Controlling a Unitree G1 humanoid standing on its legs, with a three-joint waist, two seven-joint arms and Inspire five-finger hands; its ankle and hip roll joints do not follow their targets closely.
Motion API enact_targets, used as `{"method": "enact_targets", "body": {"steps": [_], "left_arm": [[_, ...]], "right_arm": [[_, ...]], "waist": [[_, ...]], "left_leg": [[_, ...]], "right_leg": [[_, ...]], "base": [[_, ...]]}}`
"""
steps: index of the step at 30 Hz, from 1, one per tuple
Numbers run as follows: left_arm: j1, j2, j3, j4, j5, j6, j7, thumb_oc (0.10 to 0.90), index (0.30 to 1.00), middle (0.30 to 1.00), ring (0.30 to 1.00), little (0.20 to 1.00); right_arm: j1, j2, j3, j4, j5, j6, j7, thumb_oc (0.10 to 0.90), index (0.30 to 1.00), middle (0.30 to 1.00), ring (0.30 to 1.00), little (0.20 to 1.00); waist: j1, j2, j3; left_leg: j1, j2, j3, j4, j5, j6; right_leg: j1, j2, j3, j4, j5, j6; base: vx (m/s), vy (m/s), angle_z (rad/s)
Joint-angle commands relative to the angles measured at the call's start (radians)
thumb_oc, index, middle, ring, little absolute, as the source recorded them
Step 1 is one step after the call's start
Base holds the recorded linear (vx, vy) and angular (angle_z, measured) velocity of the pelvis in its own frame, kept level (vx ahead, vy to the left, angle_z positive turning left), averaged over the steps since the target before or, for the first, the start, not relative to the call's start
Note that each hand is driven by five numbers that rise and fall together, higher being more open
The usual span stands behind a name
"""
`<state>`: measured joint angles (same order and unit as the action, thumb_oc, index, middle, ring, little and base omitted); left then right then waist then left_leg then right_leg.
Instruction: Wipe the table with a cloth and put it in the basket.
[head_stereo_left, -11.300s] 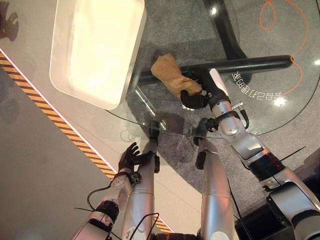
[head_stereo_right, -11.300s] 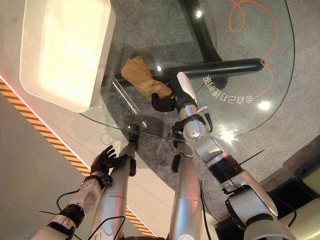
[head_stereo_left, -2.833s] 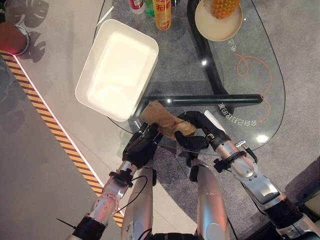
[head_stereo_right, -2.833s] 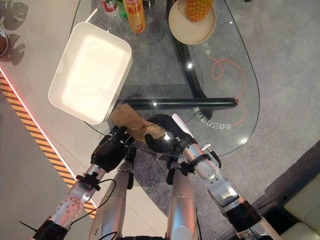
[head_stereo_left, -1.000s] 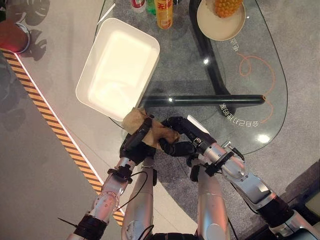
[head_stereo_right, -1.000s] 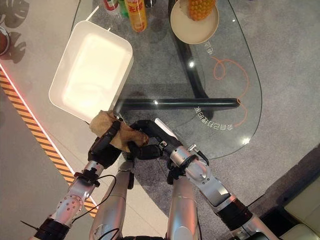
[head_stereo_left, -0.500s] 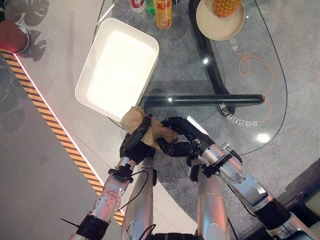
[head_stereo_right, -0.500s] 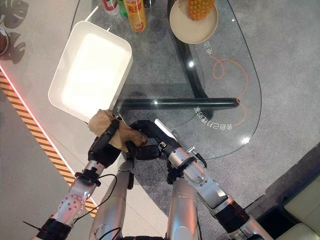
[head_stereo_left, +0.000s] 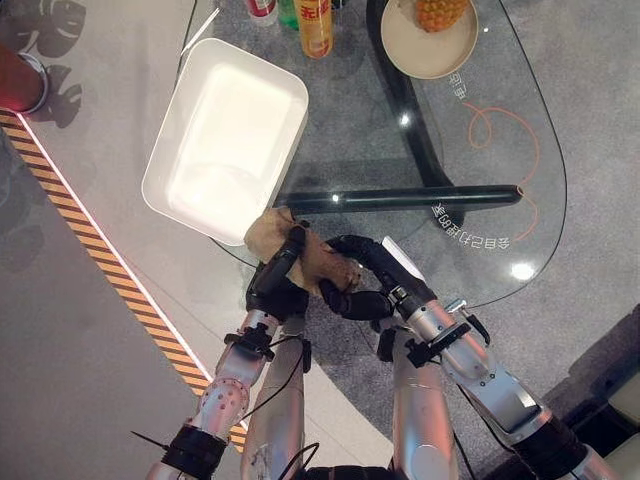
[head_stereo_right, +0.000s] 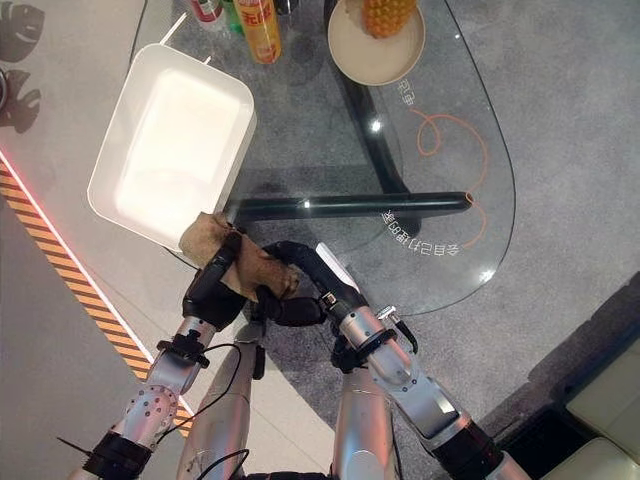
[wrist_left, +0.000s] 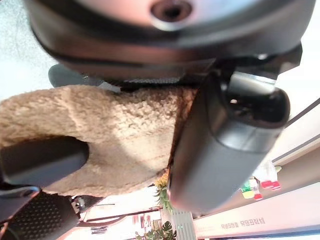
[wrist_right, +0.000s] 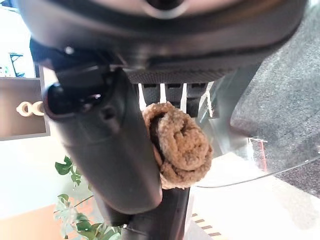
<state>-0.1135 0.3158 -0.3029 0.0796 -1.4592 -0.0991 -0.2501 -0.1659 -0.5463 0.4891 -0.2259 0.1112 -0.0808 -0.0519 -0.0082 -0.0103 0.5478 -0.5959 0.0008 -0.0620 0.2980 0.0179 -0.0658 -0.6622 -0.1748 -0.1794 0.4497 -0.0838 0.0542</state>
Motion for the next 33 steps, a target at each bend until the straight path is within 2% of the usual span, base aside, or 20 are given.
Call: {"method": "enact_targets", "body": {"steps": [1,33], "left_arm": [[0.1,0.011,0.026,-0.225,-0.013,-0.008,-0.124,0.1,0.3,0.3,0.3,0.2],[0.139,0.017,0.067,-0.239,-0.002,-0.016,-0.136,0.1,0.3,0.3,0.3,0.2]], "right_arm": [[-0.021,-0.023,-0.173,-0.137,-0.001,-0.115,-0.139,0.8,0.9,0.9,0.9,0.9],[0.062,-0.033,-0.297,-0.166,-0.006,-0.158,-0.275,0.8,0.9,0.9,0.9,0.9]], "waist": [[-0.003,-0.021,-0.028],[-0.014,-0.035,-0.028]], "left_leg": [[-0.012,-0.048,0.173,0.081,-0.067,0.084],[-0.026,-0.036,0.19,0.07,-0.071,0.084]], "right_leg": [[0.054,0.111,0.023,-0.13,0.09,0.0],[0.036,0.118,0.026,-0.138,0.093,0.007]], "base": [[0.0,0.0,0.0],[0.0,0.0,0.0]]}}
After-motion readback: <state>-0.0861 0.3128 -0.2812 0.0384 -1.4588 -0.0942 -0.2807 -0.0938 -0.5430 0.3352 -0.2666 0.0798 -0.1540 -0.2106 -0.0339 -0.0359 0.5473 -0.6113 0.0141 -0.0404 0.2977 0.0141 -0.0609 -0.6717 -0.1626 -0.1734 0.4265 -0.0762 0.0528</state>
